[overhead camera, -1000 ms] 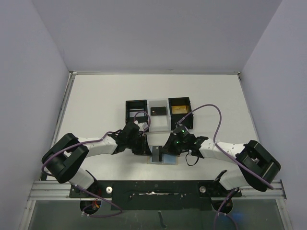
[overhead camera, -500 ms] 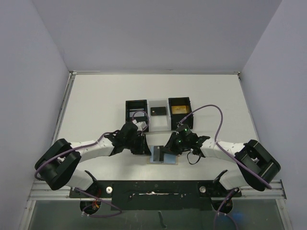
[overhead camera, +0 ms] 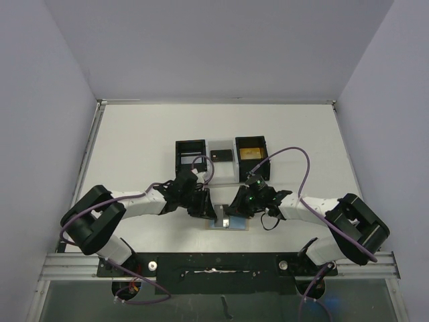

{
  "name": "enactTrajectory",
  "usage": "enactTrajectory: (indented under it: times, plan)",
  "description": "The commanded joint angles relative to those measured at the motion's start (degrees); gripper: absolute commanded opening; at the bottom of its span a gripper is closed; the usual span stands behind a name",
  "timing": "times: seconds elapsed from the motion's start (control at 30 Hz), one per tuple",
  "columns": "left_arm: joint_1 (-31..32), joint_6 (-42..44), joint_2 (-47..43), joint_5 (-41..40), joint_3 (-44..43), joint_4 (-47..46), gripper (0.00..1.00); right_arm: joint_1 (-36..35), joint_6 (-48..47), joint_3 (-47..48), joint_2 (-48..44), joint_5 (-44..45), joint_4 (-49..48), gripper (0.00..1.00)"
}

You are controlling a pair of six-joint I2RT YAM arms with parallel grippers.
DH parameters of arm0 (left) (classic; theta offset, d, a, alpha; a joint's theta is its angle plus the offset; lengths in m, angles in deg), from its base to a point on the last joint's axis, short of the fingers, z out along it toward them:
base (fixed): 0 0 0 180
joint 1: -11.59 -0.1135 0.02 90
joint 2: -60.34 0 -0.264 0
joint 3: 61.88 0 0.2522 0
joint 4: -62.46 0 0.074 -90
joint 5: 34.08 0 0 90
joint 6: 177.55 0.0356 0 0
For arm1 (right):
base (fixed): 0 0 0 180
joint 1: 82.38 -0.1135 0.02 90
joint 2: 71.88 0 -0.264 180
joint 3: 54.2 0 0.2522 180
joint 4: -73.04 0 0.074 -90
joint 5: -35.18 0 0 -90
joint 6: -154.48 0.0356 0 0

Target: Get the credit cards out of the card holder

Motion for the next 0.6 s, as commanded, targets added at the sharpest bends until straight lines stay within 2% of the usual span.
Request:
enactTrajectory:
  times: [0.0,0.23,0.47,0.57]
  plan:
    - [0.8,0.88,2.44,-0.42,-2.02,0.6,0.24,0.17,-0.9,-0.01,0.23,-0.14,-1.71,0.16]
    - [0.86,2.44,3.05,-4.36,-2.02,4.98,0.2,0.06,-0.71,-0.32,-0.77,0.47,-1.55,0.24]
    - [0.86,2.27,2.6,-4.62,-2.02,5.69,0.19,-0.23,-0.35,-1.03,-2.62,2.12,-0.51,0.44]
    - [0.86,2.22,2.31,-4.83,-2.02,5.97,0.18,-0.33,-0.3,-1.36,-2.73,2.06,-0.43,0.49]
